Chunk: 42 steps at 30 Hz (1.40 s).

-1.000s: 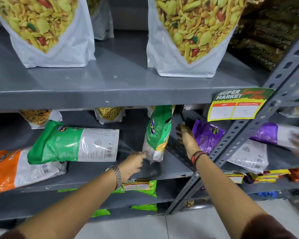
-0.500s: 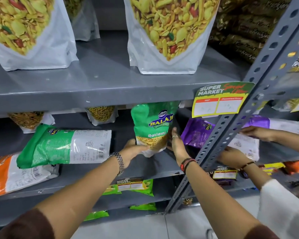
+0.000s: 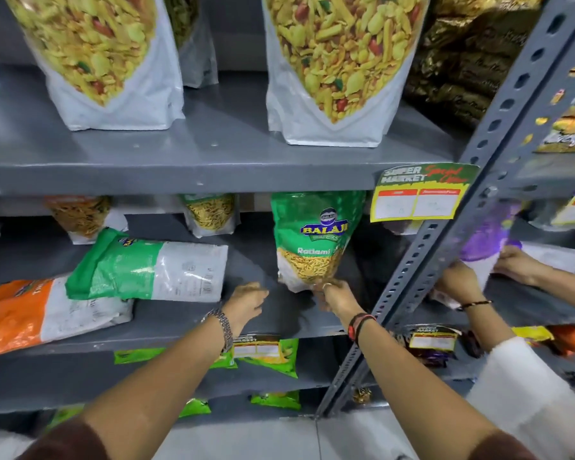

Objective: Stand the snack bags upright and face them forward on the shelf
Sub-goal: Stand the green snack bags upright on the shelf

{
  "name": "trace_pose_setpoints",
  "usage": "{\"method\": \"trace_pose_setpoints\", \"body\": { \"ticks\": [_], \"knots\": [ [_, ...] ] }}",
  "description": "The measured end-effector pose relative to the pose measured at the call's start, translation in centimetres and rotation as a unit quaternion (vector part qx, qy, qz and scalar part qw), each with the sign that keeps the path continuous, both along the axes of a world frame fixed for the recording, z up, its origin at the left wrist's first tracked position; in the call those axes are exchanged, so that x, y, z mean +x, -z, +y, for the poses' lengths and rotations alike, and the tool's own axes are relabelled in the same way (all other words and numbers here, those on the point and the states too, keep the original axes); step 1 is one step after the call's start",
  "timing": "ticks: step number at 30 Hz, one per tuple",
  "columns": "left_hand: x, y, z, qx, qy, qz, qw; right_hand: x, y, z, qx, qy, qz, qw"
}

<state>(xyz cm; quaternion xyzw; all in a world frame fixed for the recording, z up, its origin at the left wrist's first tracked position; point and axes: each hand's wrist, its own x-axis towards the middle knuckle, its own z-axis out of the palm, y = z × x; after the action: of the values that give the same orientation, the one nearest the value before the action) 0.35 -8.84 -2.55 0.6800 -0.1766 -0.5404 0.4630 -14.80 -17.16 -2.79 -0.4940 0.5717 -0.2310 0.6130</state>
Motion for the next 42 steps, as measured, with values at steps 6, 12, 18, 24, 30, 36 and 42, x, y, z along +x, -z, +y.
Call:
{"method": "trace_pose_setpoints", "body": {
  "ticks": [6, 12, 18, 24, 30, 36, 42],
  "knots": [
    [4.6, 0.9, 7.4, 0.019, -0.104, 0.066, 0.992, 7.0, -0.5, 1.5, -0.079, -0.095, -0.01, 0.992],
    [10.6, 0.2, 10.0, -0.032, -0.2, 0.121, 0.972, 15.7, -2.3, 1.9, -0.238, -0.185, 0.059, 0.952],
    [15.2, 1.3, 9.6, -0.043, -0.214, 0.181, 0.959, 25.7, -2.6, 0.5, -0.264, -0.303, 0.195, 0.895],
    [17.5, 3.8, 9.7, -0.04, -0.174, 0.201, 0.963, 31.4, -1.4, -1.1, -0.167, -0.366, 0.294, 0.867],
    [18.5, 4.5, 10.1, -0.053, -0.141, 0.173, 0.973, 31.3, -1.5, -1.9, -0.145, -0.31, 0.307, 0.888],
    [17.4, 3.8, 10.4, -0.078, -0.177, 0.106, 0.975, 26.8, -2.0, -0.5, -0.153, -0.206, 0.23, 0.939],
    [20.2, 0.8, 9.8, -0.172, -0.161, 0.004, 0.972, 22.0, -2.7, 0.6, -0.1, -0.035, 0.075, 0.991]
  ]
}}
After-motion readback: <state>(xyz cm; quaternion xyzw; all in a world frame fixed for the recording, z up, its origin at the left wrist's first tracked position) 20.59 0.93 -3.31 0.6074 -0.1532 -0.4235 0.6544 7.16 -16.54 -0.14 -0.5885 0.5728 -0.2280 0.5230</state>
